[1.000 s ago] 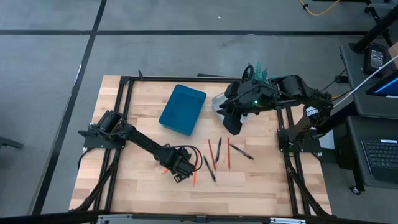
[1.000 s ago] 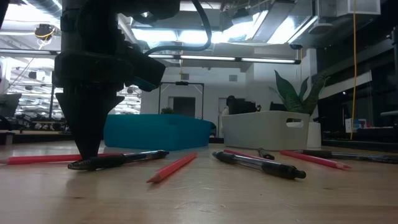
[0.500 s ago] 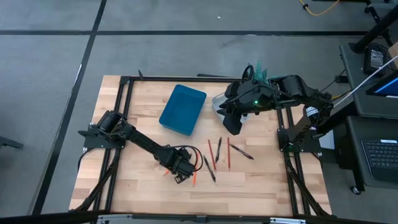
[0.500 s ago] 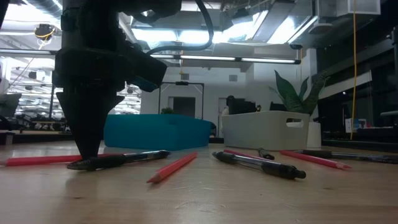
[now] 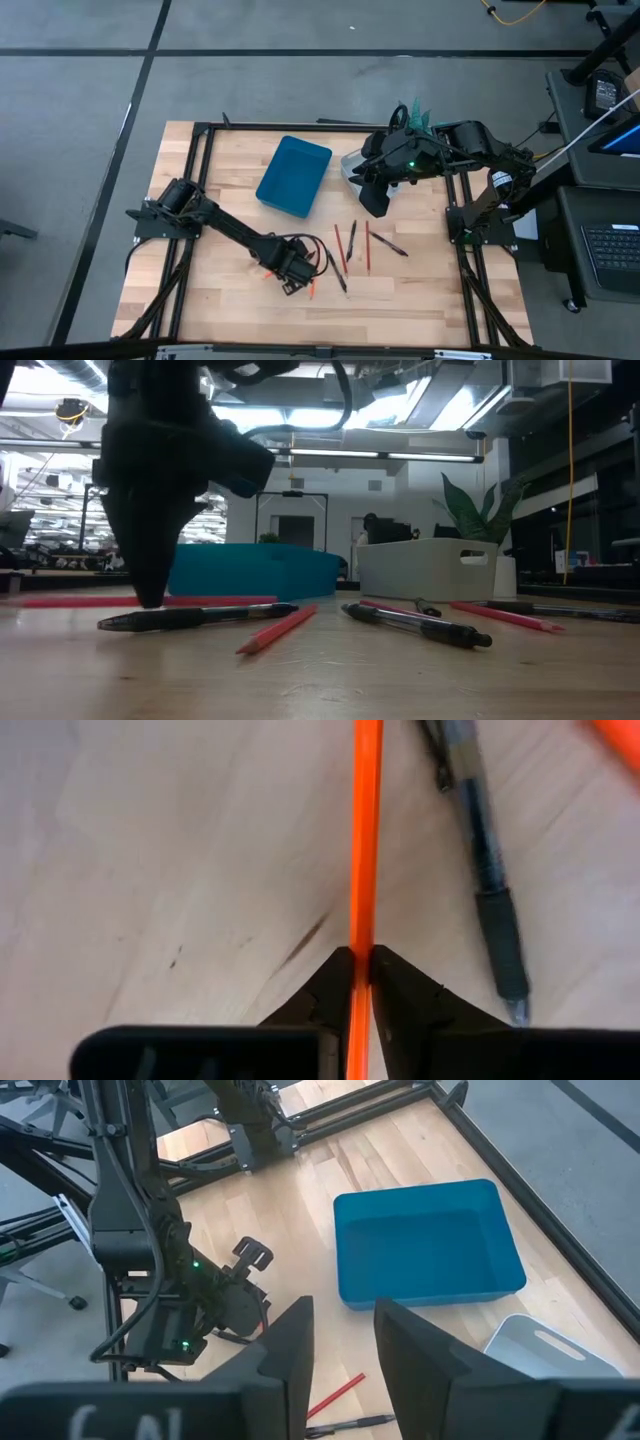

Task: Sort pens & pencils
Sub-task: Put the orange pencil into the blue bin

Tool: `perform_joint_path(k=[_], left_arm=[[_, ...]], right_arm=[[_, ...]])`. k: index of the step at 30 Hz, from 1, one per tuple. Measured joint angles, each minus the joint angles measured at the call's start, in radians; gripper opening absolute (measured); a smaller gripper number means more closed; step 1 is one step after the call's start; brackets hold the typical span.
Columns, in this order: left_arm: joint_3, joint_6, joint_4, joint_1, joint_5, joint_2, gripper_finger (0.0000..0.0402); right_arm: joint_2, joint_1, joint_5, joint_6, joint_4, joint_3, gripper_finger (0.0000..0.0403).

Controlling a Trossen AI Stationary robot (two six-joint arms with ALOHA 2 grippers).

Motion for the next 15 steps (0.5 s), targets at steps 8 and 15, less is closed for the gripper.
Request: perform_joint_path(k=[8,15], left_arm=[[0.089,0.001,-0.129,0.001,-0.040,-0.002,0.0026],[0.235,0.021,-0.327,0.011,-0.132,-0.003,0.0042]], right_arm=[[0.000,0.000,0.000,-0.016,0.000,0.000,0.0110],[0.000,0.000,0.000,-0.019,0.000,0.000,0.0110]])
